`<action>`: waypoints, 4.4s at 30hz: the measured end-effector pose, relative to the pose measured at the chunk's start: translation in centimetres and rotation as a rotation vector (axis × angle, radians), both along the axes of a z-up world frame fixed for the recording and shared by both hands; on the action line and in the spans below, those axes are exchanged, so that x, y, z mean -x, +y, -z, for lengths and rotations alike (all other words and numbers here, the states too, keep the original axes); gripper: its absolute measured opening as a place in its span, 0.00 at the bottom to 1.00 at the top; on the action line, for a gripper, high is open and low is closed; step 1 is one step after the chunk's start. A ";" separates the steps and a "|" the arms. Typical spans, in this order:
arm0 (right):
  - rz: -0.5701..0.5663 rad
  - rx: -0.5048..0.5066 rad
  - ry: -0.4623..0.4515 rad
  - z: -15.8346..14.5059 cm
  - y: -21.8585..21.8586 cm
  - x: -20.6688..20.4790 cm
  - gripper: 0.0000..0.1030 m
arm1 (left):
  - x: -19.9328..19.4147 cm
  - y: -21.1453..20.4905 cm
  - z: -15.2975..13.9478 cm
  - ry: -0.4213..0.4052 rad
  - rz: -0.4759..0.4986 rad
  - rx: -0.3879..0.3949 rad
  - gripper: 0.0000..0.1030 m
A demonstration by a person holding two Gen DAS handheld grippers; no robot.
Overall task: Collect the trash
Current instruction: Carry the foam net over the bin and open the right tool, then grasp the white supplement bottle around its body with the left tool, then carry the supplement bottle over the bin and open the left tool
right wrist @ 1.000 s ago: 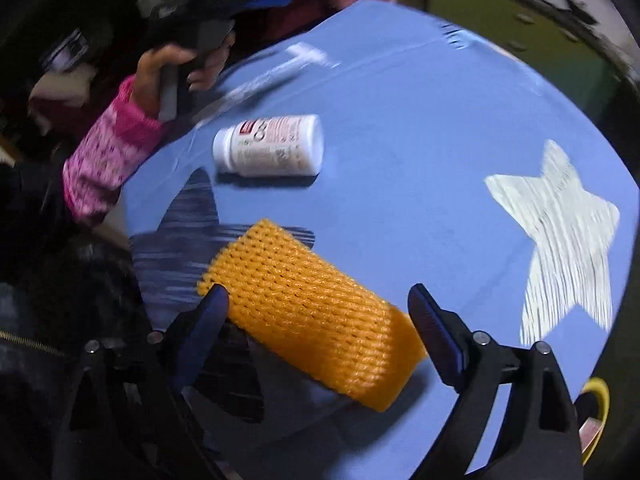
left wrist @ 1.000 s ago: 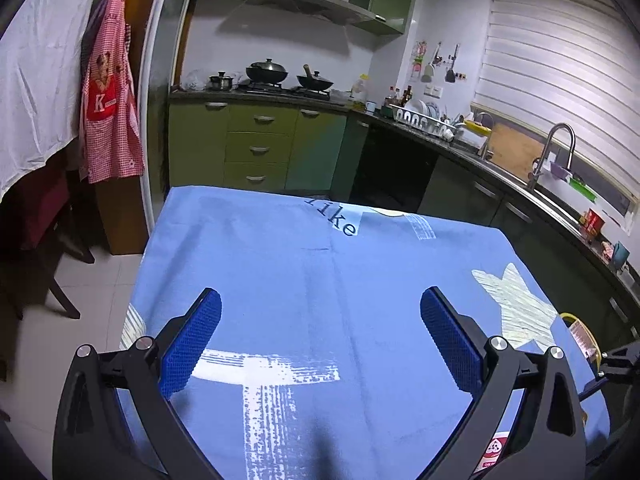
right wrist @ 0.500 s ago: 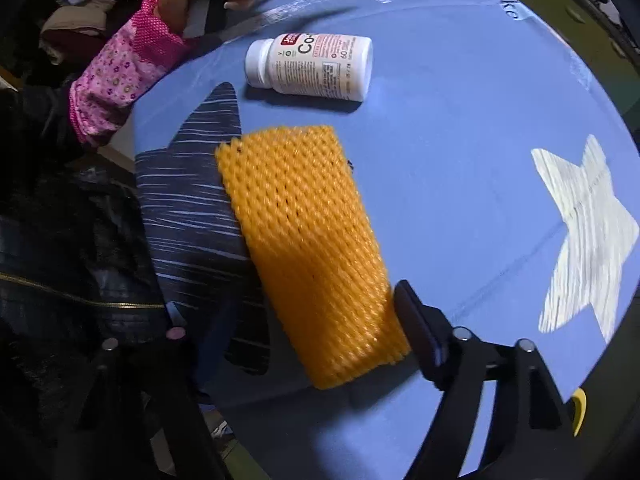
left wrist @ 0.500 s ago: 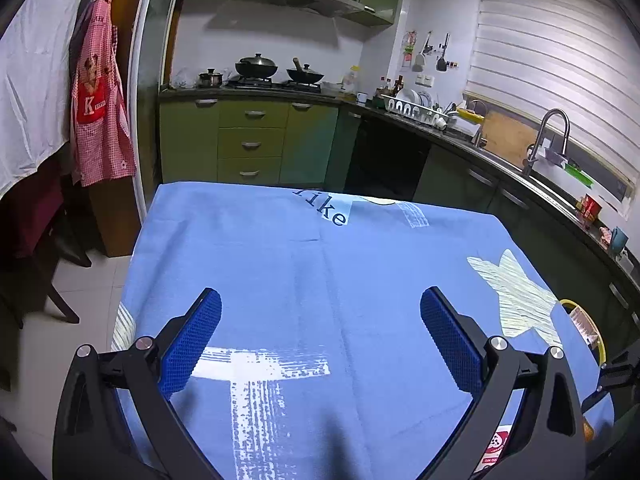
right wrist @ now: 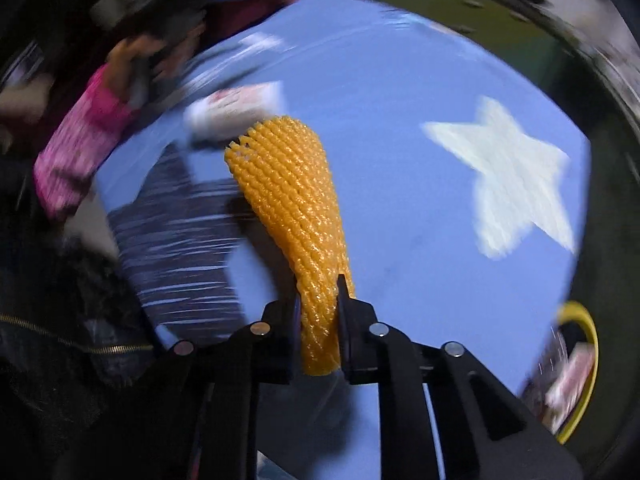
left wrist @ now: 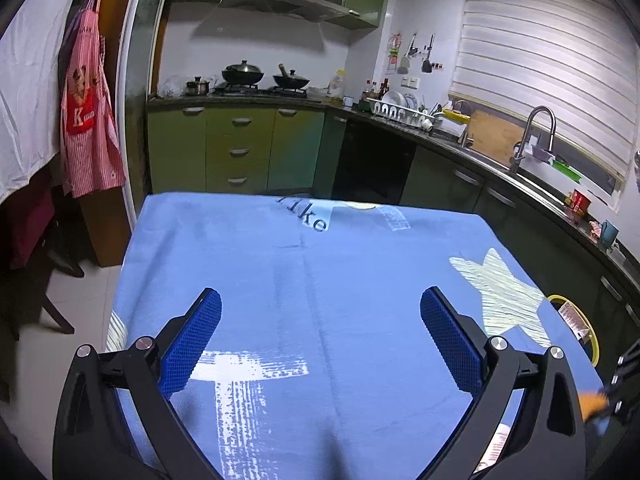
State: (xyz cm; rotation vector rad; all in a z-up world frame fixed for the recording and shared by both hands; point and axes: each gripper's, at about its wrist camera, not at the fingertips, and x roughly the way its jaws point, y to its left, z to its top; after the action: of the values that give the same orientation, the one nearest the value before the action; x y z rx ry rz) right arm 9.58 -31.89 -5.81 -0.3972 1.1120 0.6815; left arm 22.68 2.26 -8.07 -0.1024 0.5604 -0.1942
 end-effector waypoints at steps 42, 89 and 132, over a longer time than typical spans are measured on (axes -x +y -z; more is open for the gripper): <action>1.352 -0.311 -0.098 0.9 -30.1 2.6 0.55 | 6.4 -8.3 -4.1 -0.005 0.287 -0.128 0.95; 1.074 -0.324 -0.124 -0.8 -20.5 2.9 0.62 | 6.9 -14.9 4.7 0.399 0.548 -0.337 0.45; 1.381 -0.460 -0.114 4.8 -36.6 11.4 0.62 | -7.3 -63.5 9.7 0.474 1.045 -0.515 0.74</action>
State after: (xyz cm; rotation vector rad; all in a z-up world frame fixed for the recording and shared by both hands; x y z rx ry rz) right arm -1.86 -68.47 -10.61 0.7060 0.8277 -0.3307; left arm 29.97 -61.26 -17.73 0.6807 1.0847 -1.0492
